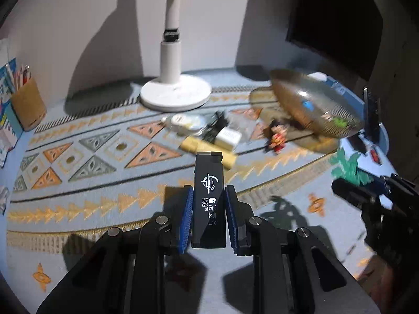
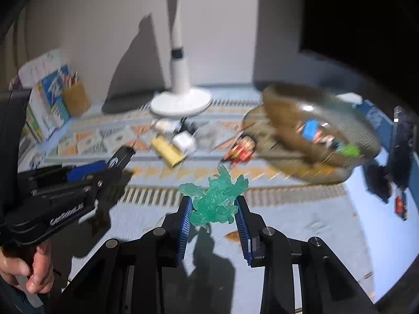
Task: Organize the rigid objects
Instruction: 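Carry the USB stick and green figurine over the amber bowl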
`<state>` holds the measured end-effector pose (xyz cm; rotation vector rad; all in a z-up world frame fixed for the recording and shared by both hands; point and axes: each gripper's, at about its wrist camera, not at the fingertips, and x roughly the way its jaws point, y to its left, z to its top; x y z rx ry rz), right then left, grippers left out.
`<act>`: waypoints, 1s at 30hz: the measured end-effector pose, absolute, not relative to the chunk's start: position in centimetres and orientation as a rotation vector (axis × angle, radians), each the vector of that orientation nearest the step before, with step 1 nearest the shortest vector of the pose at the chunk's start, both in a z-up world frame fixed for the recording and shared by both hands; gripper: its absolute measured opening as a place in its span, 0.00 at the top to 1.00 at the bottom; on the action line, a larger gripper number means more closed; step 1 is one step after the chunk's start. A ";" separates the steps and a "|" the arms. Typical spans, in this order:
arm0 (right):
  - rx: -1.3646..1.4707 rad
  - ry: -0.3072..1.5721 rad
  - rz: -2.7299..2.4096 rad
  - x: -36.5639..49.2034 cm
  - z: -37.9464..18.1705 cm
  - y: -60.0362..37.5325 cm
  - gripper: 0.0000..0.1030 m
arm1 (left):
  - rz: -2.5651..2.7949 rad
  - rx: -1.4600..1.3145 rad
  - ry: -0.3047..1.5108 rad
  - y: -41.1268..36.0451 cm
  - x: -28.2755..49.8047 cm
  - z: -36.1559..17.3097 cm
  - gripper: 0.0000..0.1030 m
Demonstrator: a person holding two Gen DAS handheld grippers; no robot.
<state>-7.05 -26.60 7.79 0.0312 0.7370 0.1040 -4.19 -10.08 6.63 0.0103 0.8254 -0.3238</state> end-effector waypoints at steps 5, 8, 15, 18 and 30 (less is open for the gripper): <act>0.072 0.630 0.047 -7.7 11.8 -30.1 0.69 | -0.363 0.011 0.769 -11.8 -4.8 9.9 0.79; 0.085 0.565 0.004 -7.8 14.4 -32.7 0.69 | -0.390 0.011 0.712 -13.1 -4.5 12.6 0.79; 0.173 0.450 -0.094 -7.4 19.1 -39.5 0.69 | -0.471 0.025 0.563 -17.5 -2.7 19.3 0.79; 0.195 0.427 -0.132 -7.0 20.0 -41.7 0.69 | -0.500 0.038 0.538 -20.0 -1.2 20.6 0.79; 0.288 0.563 -0.183 -1.3 15.7 -46.0 0.69 | -0.576 0.017 0.672 -29.1 6.2 15.8 0.79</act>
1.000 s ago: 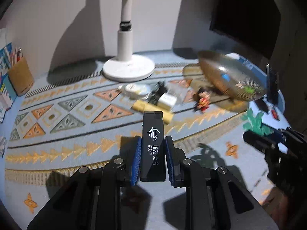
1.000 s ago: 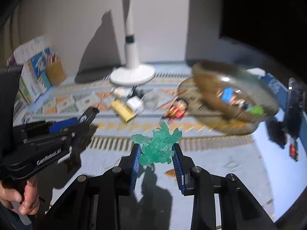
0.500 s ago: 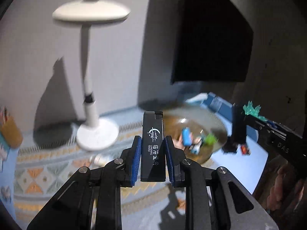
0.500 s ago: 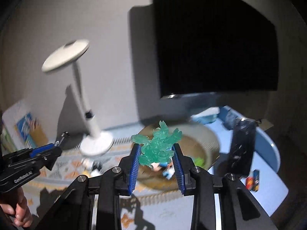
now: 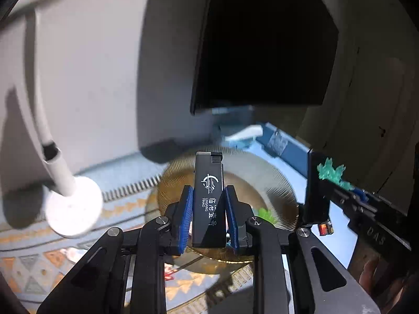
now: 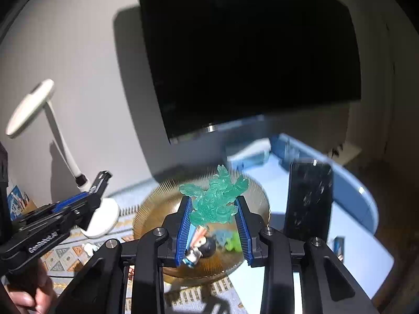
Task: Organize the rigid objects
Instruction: 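Carry the USB stick and green figurine over the amber bowl, then open both tools to drop the USB stick and figurine into the bowl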
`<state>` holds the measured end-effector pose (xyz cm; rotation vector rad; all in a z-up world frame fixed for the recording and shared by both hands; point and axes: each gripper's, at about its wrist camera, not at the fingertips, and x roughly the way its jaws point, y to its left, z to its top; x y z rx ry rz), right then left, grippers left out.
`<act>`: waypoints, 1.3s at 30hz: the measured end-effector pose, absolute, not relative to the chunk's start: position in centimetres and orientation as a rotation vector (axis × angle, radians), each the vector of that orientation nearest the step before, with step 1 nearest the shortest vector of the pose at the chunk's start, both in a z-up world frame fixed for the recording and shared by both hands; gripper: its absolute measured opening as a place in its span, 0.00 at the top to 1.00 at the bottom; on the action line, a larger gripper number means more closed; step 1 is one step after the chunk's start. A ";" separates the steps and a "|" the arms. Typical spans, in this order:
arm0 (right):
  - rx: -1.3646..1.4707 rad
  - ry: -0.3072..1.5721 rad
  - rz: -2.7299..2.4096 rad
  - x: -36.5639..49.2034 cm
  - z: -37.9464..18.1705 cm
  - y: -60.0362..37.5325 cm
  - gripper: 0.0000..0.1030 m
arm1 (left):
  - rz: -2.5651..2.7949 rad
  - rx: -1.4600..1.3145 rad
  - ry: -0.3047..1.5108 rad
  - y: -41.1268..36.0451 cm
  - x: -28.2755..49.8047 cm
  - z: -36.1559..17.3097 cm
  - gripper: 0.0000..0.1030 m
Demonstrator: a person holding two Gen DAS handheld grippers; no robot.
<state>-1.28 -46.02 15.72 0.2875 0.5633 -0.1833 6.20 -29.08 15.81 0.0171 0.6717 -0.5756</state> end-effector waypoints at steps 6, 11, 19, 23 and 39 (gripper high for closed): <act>0.298 0.686 -0.191 1.6 11.2 -46.2 0.69 | -0.578 0.047 0.768 -31.3 8.6 11.5 0.79; 0.320 0.757 -0.194 3.2 9.0 -46.7 0.69 | -0.588 0.070 0.807 -32.4 9.2 9.5 0.79; 0.338 0.815 -0.214 3.9 7.7 -46.8 0.69 | -0.574 0.104 0.819 -33.4 9.5 8.5 0.79; 0.396 0.802 -0.188 3.5 8.1 -47.5 0.42 | -0.569 0.129 0.758 -32.6 8.8 10.2 0.59; 0.427 0.600 -0.125 -4.2 14.7 -44.7 0.36 | -0.176 0.097 0.583 -16.2 -1.4 16.9 0.36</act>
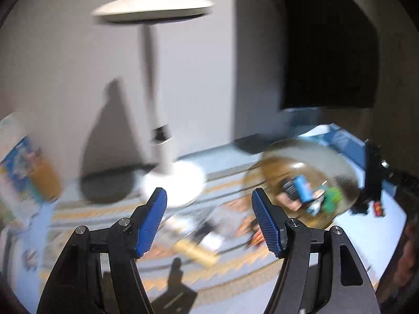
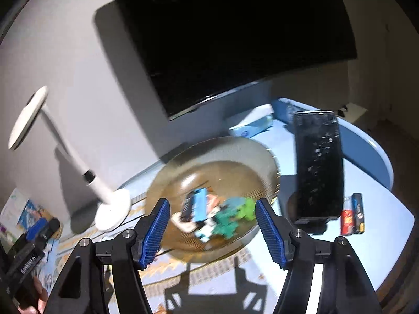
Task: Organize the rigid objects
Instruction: 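Move both tools back toward the yellow lighter and white charger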
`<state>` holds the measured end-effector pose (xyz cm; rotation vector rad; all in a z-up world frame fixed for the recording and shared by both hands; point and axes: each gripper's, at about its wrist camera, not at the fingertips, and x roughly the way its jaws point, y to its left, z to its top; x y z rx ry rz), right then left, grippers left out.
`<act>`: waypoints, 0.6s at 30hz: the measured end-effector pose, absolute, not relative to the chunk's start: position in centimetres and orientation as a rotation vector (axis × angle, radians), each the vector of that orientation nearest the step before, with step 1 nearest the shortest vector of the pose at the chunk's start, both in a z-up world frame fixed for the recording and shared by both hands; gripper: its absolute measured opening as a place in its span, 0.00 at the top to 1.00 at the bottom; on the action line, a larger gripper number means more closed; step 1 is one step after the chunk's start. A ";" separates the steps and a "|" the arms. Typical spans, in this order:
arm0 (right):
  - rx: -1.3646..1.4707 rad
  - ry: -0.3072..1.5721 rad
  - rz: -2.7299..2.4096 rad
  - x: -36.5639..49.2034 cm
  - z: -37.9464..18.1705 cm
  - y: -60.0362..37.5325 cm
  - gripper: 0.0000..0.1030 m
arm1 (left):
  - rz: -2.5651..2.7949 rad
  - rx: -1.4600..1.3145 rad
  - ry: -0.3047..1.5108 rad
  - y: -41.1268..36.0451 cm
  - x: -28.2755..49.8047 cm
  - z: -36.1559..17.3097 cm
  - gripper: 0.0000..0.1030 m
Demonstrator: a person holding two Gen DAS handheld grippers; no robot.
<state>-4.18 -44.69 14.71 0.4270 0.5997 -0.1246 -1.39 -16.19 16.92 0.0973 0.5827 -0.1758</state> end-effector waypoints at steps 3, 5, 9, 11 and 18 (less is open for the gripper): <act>0.431 0.606 -0.064 -4.5 14.8 -42.3 0.36 | -0.088 0.088 0.612 -12.8 -3.2 16.8 0.36; 0.430 0.606 -0.029 -4.9 14.8 -40.4 0.36 | -0.050 0.080 0.610 -10.7 -4.7 16.9 0.36; 0.393 0.624 0.009 -5.2 14.1 -37.3 0.35 | -0.002 0.073 0.593 -7.9 -7.1 16.9 0.36; 0.392 0.648 0.033 -5.0 13.1 -35.7 0.35 | 0.013 0.069 0.593 -7.1 -8.0 16.6 0.36; 0.319 0.769 0.103 -3.7 8.2 -30.2 0.35 | 0.030 0.055 0.619 -5.5 -8.6 13.3 0.36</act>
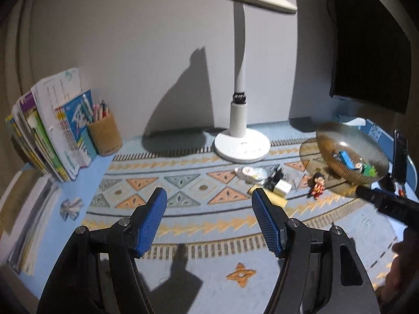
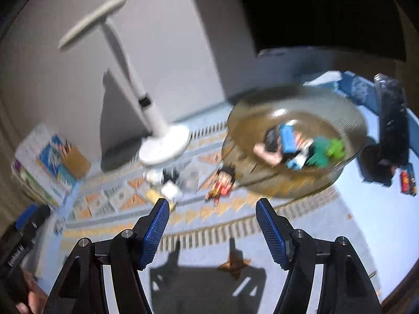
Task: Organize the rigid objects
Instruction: 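Move both tools back toward the yellow lighter and white charger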
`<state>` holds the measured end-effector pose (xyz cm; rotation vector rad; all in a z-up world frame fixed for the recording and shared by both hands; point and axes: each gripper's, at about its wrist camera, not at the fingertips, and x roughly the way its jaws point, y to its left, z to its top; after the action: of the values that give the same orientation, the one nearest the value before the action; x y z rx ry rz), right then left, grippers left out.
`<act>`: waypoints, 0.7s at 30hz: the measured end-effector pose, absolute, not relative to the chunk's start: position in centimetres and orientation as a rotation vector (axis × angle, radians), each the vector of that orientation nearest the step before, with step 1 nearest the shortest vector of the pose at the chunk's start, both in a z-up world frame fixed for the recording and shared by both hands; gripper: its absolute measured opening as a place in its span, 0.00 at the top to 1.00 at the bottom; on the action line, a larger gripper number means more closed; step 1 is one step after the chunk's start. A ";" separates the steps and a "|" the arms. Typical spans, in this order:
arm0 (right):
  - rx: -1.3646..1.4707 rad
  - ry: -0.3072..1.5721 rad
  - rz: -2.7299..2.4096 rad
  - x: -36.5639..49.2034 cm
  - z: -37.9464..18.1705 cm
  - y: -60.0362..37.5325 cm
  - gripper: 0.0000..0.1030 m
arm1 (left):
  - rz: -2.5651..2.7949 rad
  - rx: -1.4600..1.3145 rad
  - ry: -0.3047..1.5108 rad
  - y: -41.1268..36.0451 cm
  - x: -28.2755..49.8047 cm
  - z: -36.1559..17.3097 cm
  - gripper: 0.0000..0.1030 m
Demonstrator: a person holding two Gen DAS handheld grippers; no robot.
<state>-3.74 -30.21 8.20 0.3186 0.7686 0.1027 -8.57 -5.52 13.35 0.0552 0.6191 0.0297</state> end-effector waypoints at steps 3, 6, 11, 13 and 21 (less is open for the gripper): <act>0.288 0.811 0.125 -3.1 6.2 -28.5 0.35 | 0.047 0.090 0.632 -5.4 -8.1 11.3 0.36; 0.249 0.825 0.123 -2.8 4.7 -27.3 0.35 | 0.055 0.102 0.654 -5.0 -7.2 9.4 0.36; 0.223 0.849 0.124 -2.1 2.5 -26.3 0.34 | 0.034 0.074 0.716 -4.5 -5.9 6.2 0.36; 0.203 0.863 0.113 -1.9 1.7 -26.0 0.34 | 0.024 0.060 0.738 -4.3 -5.5 5.1 0.36; 0.203 0.869 0.103 -1.5 1.2 -26.2 0.21 | 0.011 0.017 0.791 -4.2 -4.6 2.8 0.36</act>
<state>-1.50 -26.21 1.20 0.2030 0.8695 0.1027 -4.61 -4.17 2.79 0.0171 0.7908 0.0113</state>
